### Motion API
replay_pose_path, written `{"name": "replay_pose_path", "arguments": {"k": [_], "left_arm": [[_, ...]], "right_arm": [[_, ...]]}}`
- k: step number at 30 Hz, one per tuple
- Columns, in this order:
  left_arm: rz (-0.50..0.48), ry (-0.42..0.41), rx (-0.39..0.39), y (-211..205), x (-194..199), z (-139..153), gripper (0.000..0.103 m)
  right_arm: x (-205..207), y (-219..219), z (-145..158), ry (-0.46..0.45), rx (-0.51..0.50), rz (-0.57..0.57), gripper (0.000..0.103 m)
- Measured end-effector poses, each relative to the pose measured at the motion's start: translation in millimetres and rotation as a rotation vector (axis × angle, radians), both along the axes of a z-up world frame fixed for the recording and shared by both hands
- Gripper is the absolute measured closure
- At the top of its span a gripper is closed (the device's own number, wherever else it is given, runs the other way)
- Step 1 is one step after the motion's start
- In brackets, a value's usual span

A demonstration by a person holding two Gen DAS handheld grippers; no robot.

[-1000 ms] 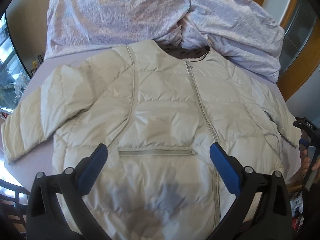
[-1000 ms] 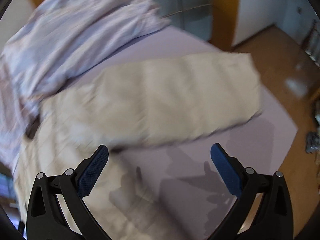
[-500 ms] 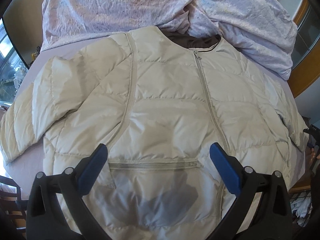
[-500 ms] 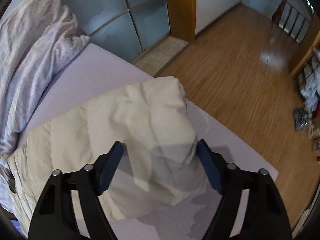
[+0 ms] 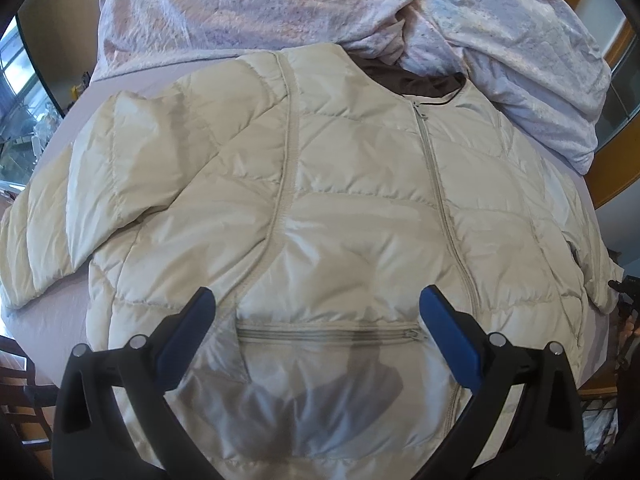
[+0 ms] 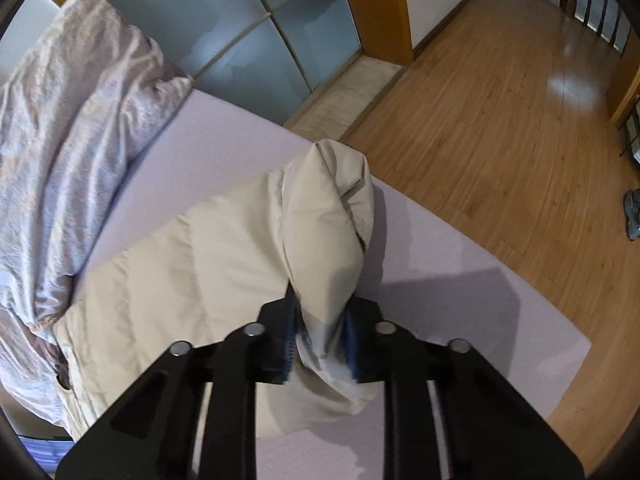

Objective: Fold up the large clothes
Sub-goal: 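Fold the gripped sleeve across the jacket front with the right tool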

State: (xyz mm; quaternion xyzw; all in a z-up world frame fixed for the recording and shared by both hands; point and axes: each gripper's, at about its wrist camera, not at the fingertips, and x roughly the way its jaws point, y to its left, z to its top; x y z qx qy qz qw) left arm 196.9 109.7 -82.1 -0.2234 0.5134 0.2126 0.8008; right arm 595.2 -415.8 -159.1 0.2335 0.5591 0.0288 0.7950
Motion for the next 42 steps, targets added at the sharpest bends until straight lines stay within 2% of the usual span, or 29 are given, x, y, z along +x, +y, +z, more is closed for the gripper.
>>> {"name": "replay_pose_path", "arguments": {"k": [4,8,12,17,24,28,32,37,42], "left_arm": [[-0.021,-0.022,-0.026,13.1,-3.0,-0.1,0.002],[-0.037,0.005,0.03,26.0,-3.5,2.2,0.002],[-0.027,-0.002,0.043,43.2,-12.9,5.8,0.002],[-0.007,-0.012,0.027,69.4,-28.2,5.2,0.002],[0.027,-0.023,0.021,96.0,-47.6,4.1,0.002],[0.046,-0.026,0.021,109.3,-58.1,3.5,0.002],[0.07,-0.029,0.024,120.5,-70.4,4.1,0.002],[0.098,-0.034,0.024,130.6,-85.1,5.9,0.002],[0.118,-0.033,0.026,136.9,-94.1,6.4,0.002]], "right_arm": [[-7.2,16.3,33.2,-0.075,0.022,0.007,0.087],[-16.1,53.9,68.4,-0.125,0.061,0.069,0.087],[-34.0,117.2,99.5,-0.16,0.119,0.173,0.087],[-59.2,211.3,120.1,-0.161,0.116,0.351,0.087],[-82.5,317.1,115.5,-0.105,0.112,0.442,0.087],[-106.3,377.9,105.1,-0.068,0.133,0.544,0.088],[-141.0,433.2,93.2,-0.038,0.103,0.661,0.088],[-172.3,480.8,87.6,-0.044,0.025,0.757,0.088],[-179.8,499.6,91.3,-0.054,-0.02,0.789,0.087]]}}
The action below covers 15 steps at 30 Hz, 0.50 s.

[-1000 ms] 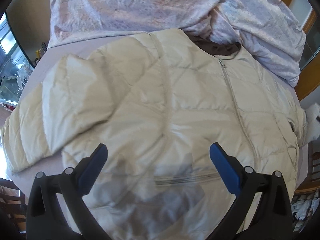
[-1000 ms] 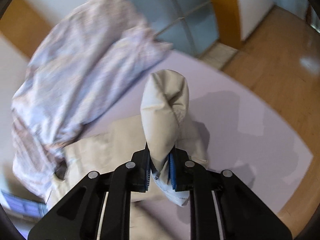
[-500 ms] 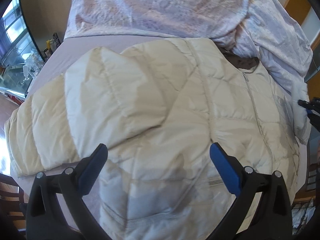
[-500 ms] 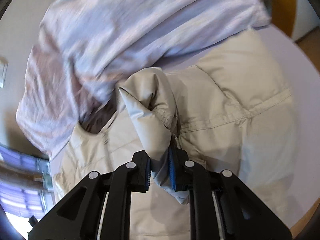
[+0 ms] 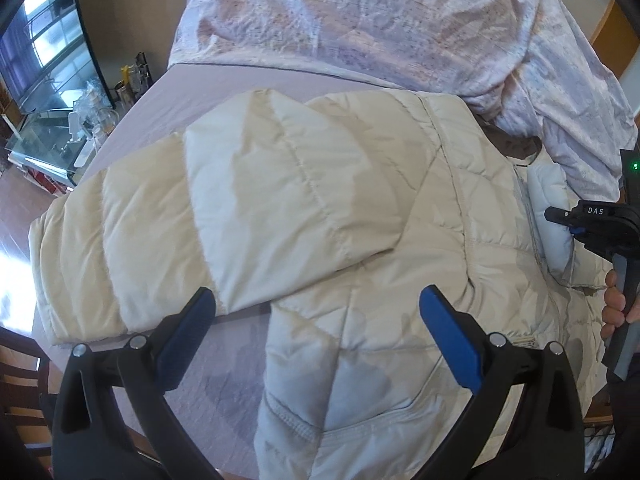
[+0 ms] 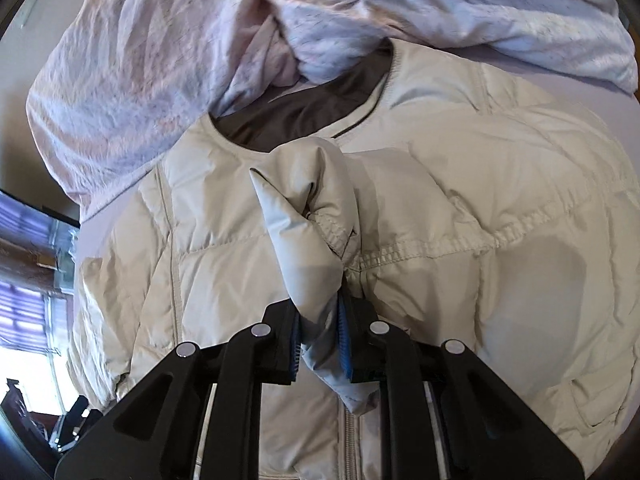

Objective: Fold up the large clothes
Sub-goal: 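Fold the gripped sleeve across the jacket front with the right tool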

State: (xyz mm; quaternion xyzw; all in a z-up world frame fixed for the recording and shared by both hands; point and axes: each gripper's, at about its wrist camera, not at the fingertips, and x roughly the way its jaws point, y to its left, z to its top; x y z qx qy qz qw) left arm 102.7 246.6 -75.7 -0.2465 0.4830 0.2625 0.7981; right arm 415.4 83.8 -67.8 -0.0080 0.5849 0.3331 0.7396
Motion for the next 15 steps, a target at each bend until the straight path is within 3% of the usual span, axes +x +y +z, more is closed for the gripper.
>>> {"name": "replay_pose_path", "arguments": {"k": [13,15], "left_arm": [[-0.015,-0.01,-0.006,-3.5,8.0,0.7,0.002],[-0.017,-0.01,-0.007,-4.0,8.6,0.6,0.002]], "right_arm": [[-6.7,13.3,-2.3,-0.006,-0.022,0.018,0.086],[-9.7,18.2,-1.2,-0.018,-0.03,0.043,0.08]]}}
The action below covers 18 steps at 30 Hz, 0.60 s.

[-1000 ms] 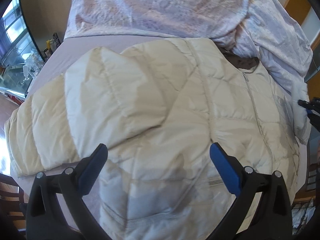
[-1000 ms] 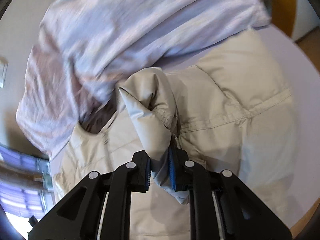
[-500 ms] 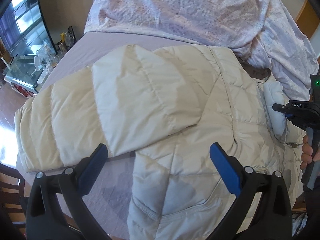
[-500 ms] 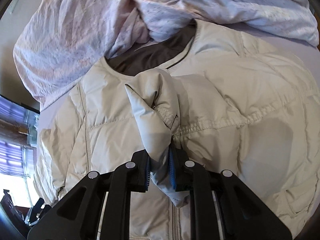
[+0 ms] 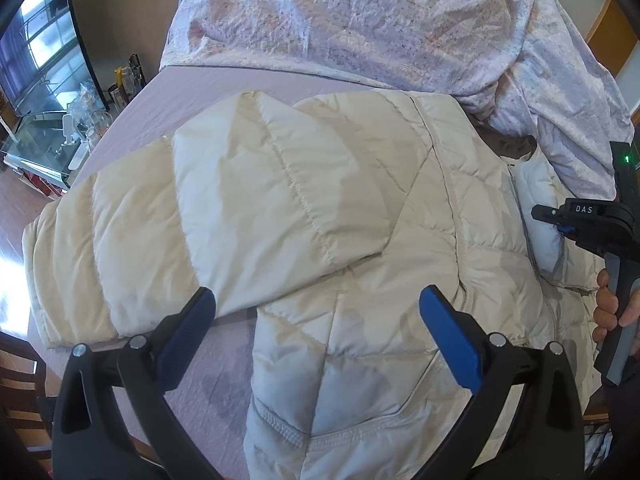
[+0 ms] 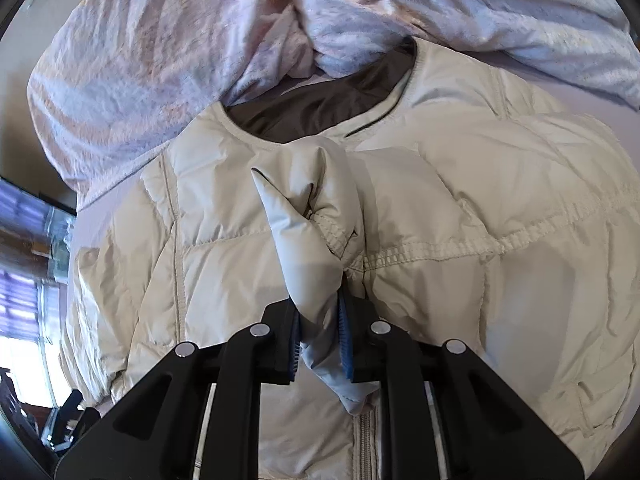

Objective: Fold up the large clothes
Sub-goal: 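Fold the gripped sleeve across the jacket front with the right tool, then release the sleeve with the right tool while the left tool grasps the other sleeve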

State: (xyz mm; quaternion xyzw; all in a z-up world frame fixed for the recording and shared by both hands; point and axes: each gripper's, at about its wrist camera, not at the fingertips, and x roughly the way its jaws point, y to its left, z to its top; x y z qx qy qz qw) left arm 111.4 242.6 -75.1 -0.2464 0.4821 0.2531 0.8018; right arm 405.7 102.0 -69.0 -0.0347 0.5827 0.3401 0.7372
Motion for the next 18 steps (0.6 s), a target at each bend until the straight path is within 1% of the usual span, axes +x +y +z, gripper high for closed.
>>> {"name": "replay_pose_path", "arguments": {"k": [2,3,4,5,8,9,10,12,14,18], "left_arm": [[0.004,0.001,0.001,0.3,0.0,0.2,0.002],[0.006,0.001,0.001,0.5,0.0,0.2,0.002],[0.01,0.001,0.002,1.8,-0.7,0.4,0.002],[0.015,0.001,0.004,3.5,-1.7,0.7,0.002],[0.033,0.0,0.008,10.7,-7.4,1.5,0.002],[0.039,-0.001,0.008,14.0,-10.1,1.5,0.002],[0.046,0.001,0.009,16.3,-12.1,1.3,0.002],[0.063,0.006,0.009,21.7,-16.5,0.0,0.002],[0.075,0.013,0.008,26.5,-21.2,-1.3,0.002],[0.085,0.008,-0.014,35.7,-31.7,-2.3,0.002]], "right_arm": [[-3.4,3.6,4.7,-0.003,-0.003,0.028,0.068],[-4.8,3.7,7.9,0.002,0.011,0.037,0.057],[-5.7,3.1,13.9,0.001,0.034,0.044,0.048],[-6.5,1.4,22.6,-0.015,0.054,0.043,0.047],[-5.8,-6.1,47.1,-0.076,0.119,0.047,0.047],[-2.8,-11.1,56.3,-0.116,0.132,0.035,0.047],[0.6,-14.1,58.8,-0.131,0.131,0.024,0.047],[11.7,-18.6,53.7,-0.126,0.104,-0.011,0.047],[21.7,-19.1,35.3,-0.082,0.05,-0.039,0.047],[16.2,-3.5,6.4,-0.05,-0.029,-0.012,0.047]]}}
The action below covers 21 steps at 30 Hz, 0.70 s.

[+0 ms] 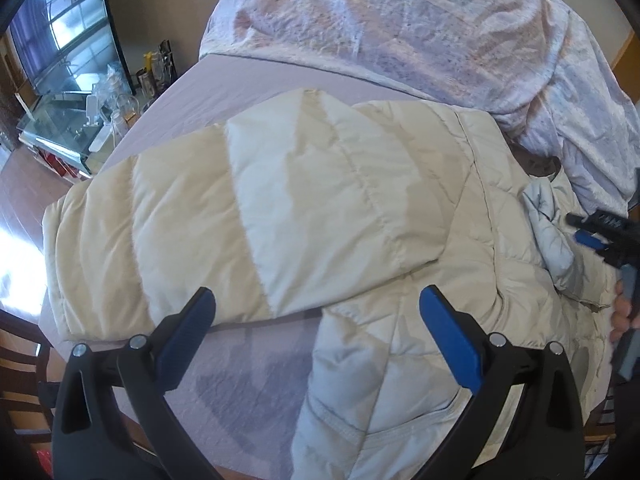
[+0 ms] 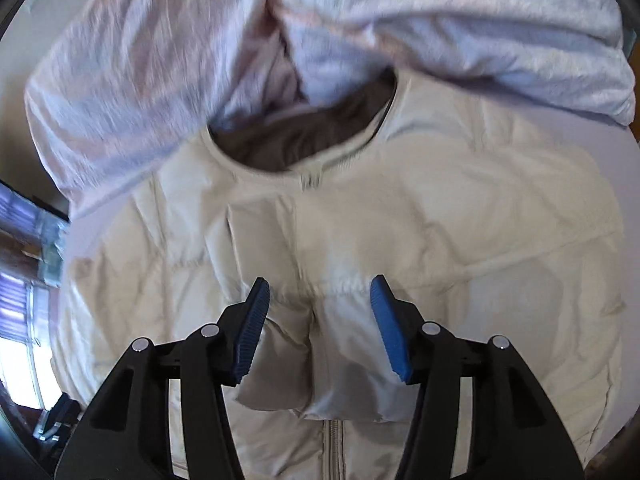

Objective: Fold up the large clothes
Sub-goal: 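Release the sleeve with the right tool while the left tool grasps the other sleeve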

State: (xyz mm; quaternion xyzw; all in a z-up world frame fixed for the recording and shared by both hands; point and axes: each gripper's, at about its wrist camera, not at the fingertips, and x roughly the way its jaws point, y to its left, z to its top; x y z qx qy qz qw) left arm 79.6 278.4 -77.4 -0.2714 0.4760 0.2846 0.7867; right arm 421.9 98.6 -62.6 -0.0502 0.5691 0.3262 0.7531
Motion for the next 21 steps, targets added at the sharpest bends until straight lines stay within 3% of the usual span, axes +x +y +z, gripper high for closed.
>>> {"name": "replay_pose_path", "arguments": {"k": [4,8,21], "left_arm": [[0.026,0.0,0.005,10.7,-14.1,1.7,0.002],[0.088,0.017,0.03,28.6,-34.5,3.9,0.002],[0.355,0.095,0.02,110.5,-127.1,-13.4,0.002]], "right_arm": [[-10.8,23.8,-21.1,0.03,-0.065,0.017,0.047],[-25.6,46.5,-31.5,-0.054,-0.165,0.034,0.046],[-24.5,50.2,-40.5,-0.034,-0.174,0.042,0.045]]}}
